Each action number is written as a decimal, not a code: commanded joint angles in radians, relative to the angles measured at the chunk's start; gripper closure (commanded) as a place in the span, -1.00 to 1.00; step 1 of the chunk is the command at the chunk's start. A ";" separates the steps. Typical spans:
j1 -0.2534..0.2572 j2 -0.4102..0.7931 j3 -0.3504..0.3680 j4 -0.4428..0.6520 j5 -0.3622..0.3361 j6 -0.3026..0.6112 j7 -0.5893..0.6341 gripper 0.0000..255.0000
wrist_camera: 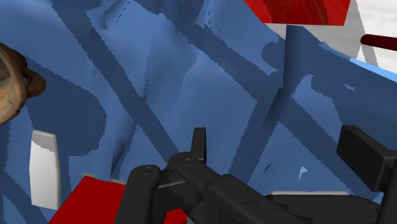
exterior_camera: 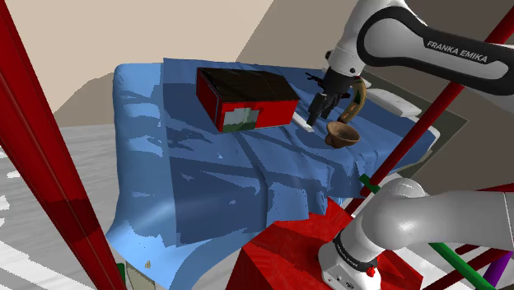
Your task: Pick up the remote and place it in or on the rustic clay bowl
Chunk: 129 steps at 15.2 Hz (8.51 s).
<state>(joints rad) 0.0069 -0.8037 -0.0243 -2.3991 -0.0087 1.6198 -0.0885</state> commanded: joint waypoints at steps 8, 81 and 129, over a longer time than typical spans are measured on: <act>-0.050 0.185 -0.099 0.026 -0.053 0.158 -0.068 -1.00; -0.311 1.310 -0.379 0.934 0.225 0.313 -0.425 1.00; -0.358 0.705 -0.520 0.248 -0.037 0.448 -0.558 1.00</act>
<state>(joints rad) -0.3512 -0.1010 -0.5436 -2.1387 -0.0466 2.0523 -0.6458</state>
